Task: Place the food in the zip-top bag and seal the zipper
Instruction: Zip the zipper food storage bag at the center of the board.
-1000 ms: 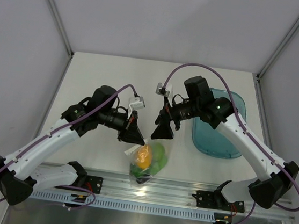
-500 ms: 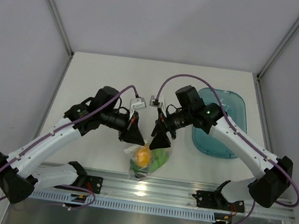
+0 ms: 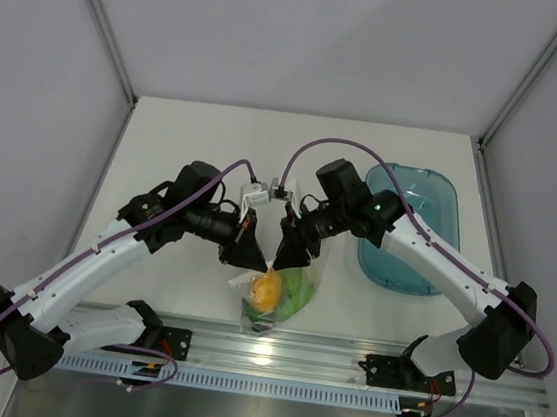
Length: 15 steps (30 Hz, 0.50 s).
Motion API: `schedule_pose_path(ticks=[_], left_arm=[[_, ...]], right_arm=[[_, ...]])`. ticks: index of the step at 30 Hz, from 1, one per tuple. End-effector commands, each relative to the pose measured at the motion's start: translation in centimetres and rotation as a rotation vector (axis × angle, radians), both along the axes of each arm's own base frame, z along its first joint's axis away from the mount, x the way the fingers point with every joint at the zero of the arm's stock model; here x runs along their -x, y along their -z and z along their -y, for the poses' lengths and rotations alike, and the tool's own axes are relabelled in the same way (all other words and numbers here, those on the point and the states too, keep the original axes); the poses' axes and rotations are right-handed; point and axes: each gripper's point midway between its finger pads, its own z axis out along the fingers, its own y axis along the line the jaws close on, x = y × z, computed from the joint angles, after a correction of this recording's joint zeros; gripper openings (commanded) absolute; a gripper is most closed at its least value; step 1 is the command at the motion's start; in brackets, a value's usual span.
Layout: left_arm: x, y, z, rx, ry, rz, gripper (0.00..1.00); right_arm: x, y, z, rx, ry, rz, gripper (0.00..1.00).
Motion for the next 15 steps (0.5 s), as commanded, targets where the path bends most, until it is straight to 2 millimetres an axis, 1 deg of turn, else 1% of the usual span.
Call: schedule_pose_path(ticks=[1, 3, 4, 5, 6, 8, 9, 11, 13, 14, 15], left_arm=[[-0.3, -2.3, 0.2, 0.059, 0.017, 0.083, 0.01], [-0.5, -2.3, 0.2, 0.053, 0.009, 0.086, 0.01], [-0.6, -2.3, 0.2, 0.051, 0.007, 0.087, 0.00], [-0.7, -2.3, 0.2, 0.049, 0.004, 0.089, 0.01], [-0.7, -2.3, 0.2, 0.045, 0.000, 0.086, 0.01], [-1.1, -2.2, 0.2, 0.034, -0.016, 0.093, 0.01], [-1.1, -2.0, 0.2, 0.029, -0.018, 0.087, 0.01], [-1.2, -1.9, 0.2, 0.026, -0.021, 0.087, 0.01], [-1.3, -1.7, 0.2, 0.018, -0.030, 0.085, 0.00], [-1.7, -1.5, 0.1, 0.005, -0.047, 0.089, 0.01], [-1.8, -1.4, 0.0, -0.004, -0.058, 0.090, 0.03]], right_arm=[[0.0, -0.4, -1.1, 0.003, -0.025, 0.046, 0.43], [0.3, 0.1, -1.0, 0.024, -0.033, 0.039, 0.38], [0.6, 0.2, -1.1, 0.027, -0.038, 0.038, 0.33], [0.8, 0.4, -1.1, 0.032, -0.044, 0.034, 0.22], [0.9, 0.5, -1.0, 0.036, -0.044, 0.032, 0.20], [1.3, 0.7, -0.9, 0.039, -0.050, 0.028, 0.19], [1.5, 0.6, -0.8, 0.035, -0.046, 0.023, 0.16], [1.8, 0.6, -0.9, 0.021, -0.046, 0.020, 0.00], [2.2, 0.3, -0.8, 0.008, -0.047, 0.012, 0.00], [2.0, 0.3, -0.8, 0.009, -0.035, 0.017, 0.00], [1.8, 0.2, -0.7, 0.010, -0.017, 0.024, 0.00]])
